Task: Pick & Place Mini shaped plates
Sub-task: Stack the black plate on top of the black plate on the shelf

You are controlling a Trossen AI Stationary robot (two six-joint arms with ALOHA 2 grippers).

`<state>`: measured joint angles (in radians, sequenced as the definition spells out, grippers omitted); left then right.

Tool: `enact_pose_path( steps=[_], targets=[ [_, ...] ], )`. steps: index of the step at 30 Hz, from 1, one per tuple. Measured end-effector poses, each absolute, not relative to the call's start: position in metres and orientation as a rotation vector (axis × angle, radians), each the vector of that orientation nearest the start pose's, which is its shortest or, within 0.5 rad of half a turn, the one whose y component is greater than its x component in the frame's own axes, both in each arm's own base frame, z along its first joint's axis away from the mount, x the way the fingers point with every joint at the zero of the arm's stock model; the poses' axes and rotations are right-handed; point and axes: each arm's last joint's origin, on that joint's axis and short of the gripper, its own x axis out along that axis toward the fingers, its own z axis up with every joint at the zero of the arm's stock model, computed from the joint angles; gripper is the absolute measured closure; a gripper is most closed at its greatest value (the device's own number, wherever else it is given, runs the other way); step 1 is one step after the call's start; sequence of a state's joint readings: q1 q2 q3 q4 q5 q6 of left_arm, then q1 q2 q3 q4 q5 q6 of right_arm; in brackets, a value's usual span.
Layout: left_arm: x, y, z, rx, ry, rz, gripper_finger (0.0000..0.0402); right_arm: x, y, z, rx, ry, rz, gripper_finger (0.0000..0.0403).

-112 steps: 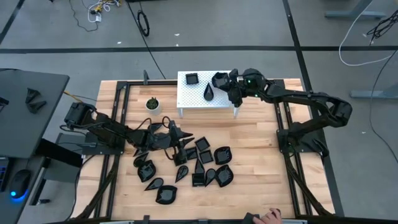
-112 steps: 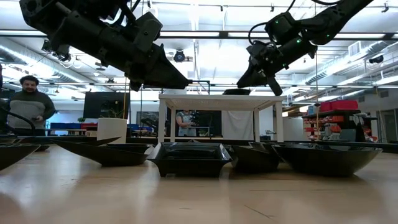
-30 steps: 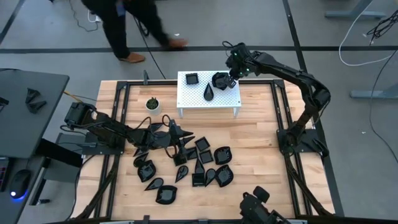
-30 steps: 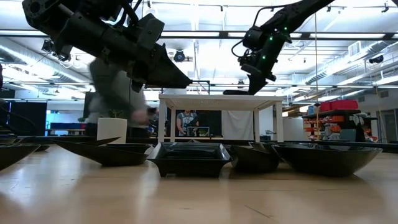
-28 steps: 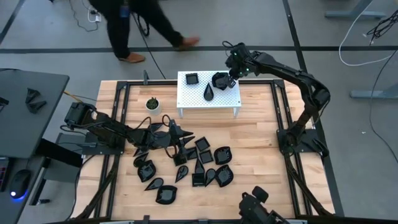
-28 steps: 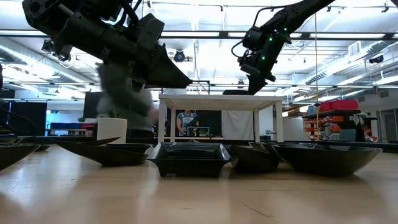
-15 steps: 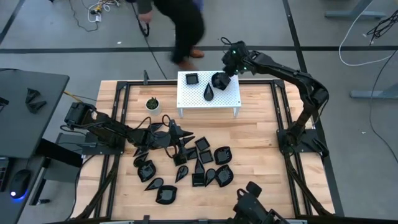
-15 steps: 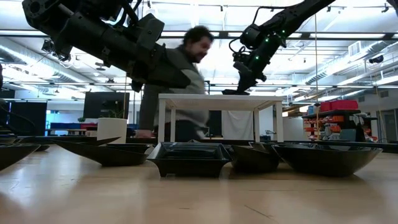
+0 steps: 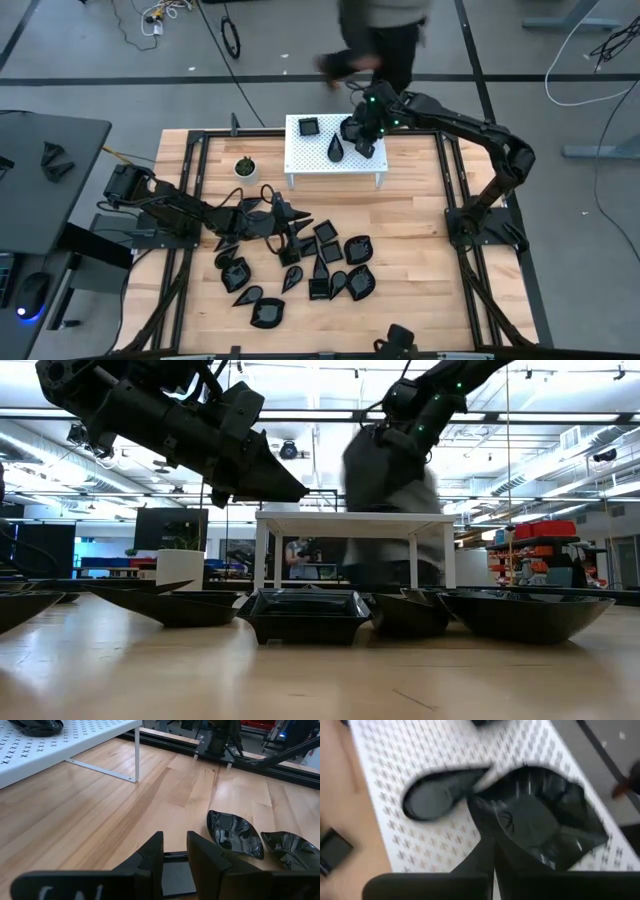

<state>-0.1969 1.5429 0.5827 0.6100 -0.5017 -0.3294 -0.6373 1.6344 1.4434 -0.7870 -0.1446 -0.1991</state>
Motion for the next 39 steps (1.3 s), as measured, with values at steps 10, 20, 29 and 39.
enact_pose_path(
  steps=[10, 20, 29, 39],
  targets=[
    [0.287, -0.043, 0.169, -0.199, 0.275, 0.362, 0.0312, 0.270, -0.213, 0.287, 0.199, 1.053, -0.436, 0.0392],
    [0.287, -0.043, 0.169, -0.198, 0.275, 0.363, 0.0312, 0.270, -0.228, 0.283, 0.043, 1.106, -0.671, 0.0392],
    [0.287, -0.043, 0.169, -0.197, 0.276, 0.362, 0.0312, 0.279, -0.231, 0.293, -0.056, 0.995, -0.672, 0.0392],
    [0.287, -0.043, 0.169, -0.198, 0.277, 0.363, 0.0312, 0.271, -0.209, 0.297, 0.104, 1.012, -0.403, 0.0392]
  ],
)
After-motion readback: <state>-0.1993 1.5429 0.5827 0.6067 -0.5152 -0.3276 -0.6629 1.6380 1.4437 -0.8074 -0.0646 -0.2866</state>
